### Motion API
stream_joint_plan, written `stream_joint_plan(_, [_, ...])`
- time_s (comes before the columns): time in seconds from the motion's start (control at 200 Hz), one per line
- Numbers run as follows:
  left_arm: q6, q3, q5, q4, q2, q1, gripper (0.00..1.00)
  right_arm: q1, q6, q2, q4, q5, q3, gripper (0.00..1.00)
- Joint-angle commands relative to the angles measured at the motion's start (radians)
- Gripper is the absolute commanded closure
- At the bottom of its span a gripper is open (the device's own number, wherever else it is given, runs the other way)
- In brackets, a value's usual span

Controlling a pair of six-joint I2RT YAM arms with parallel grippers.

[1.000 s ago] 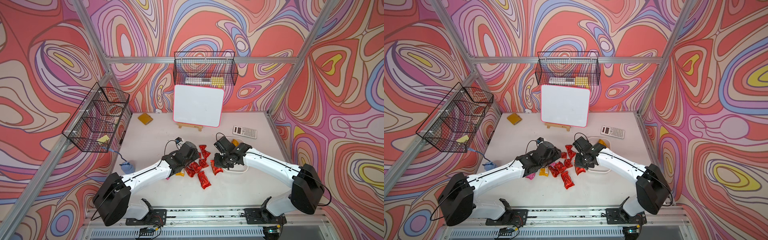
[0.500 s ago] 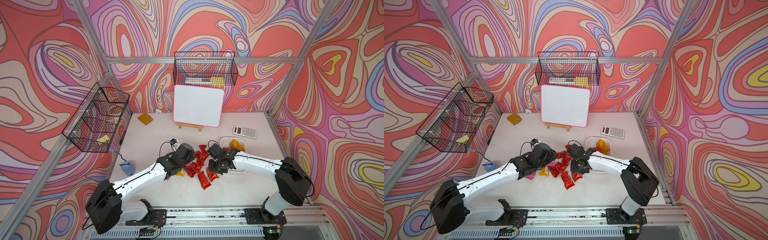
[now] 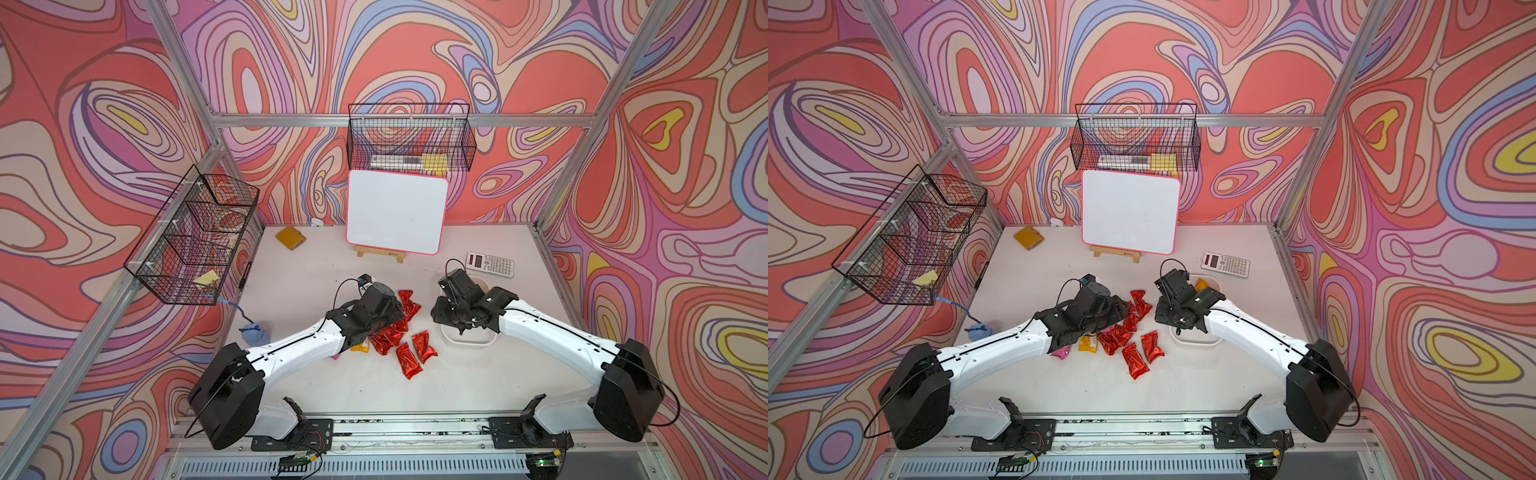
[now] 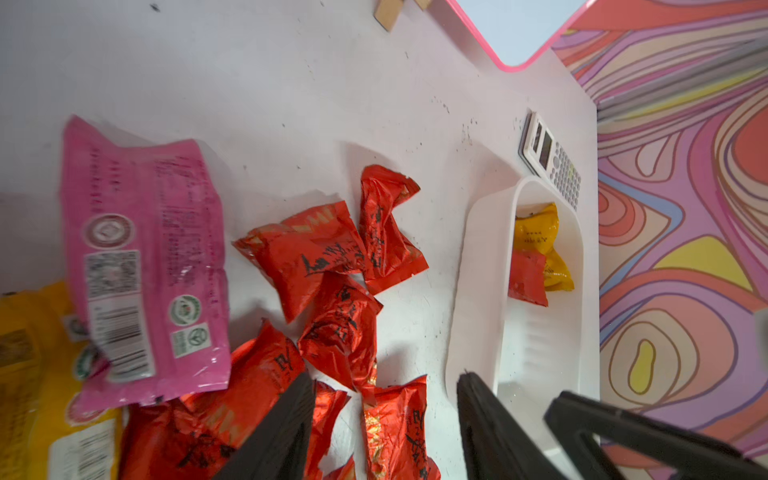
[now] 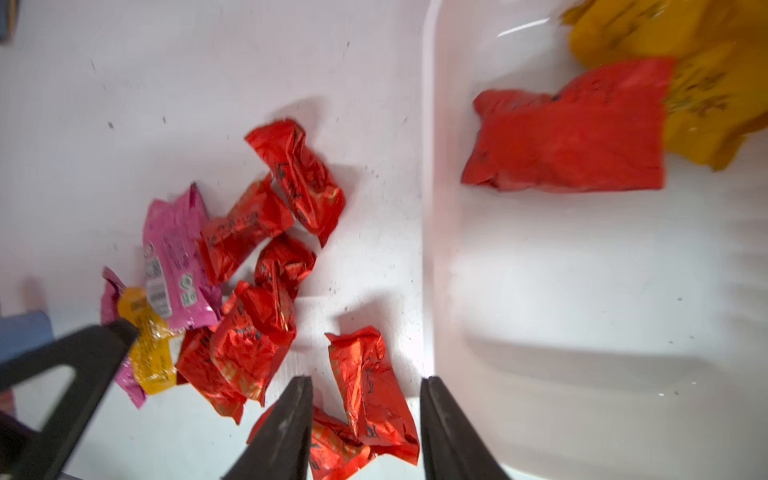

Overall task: Take the tea bags out of the storage box
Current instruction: Pick up the tea bag from the storage box, then adjust the storage box at the center of the board.

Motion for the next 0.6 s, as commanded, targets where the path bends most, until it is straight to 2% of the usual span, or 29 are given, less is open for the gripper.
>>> stream_joint_plan(0.0, [0.059,0.057,0.094,0.085,0.052,-0.033,0.39,-0.097,0.084,-0.046,0.031,-0.013,-0.073,0.54])
stream_joint_plan(0.095, [0.073,0.093,0.147,0.124,0.106,-0.06,0.39,-0.185,0.15,-0.065,0.12,-0.079,-0.127,0.53])
stream_joint_plan(0.225, [0.086,0.156,0.209,0.134,0.187,-0.092,0.39,-0.246,0.188,-0.043,0.187,-0.111,-0.163,0.49])
stream_joint_plan(0.591, [0.069,0.278,0.28,0.122,0.401,-0.116,0.39,-0.358,0.163,0.056,0.399,-0.184,-0.257,0.45])
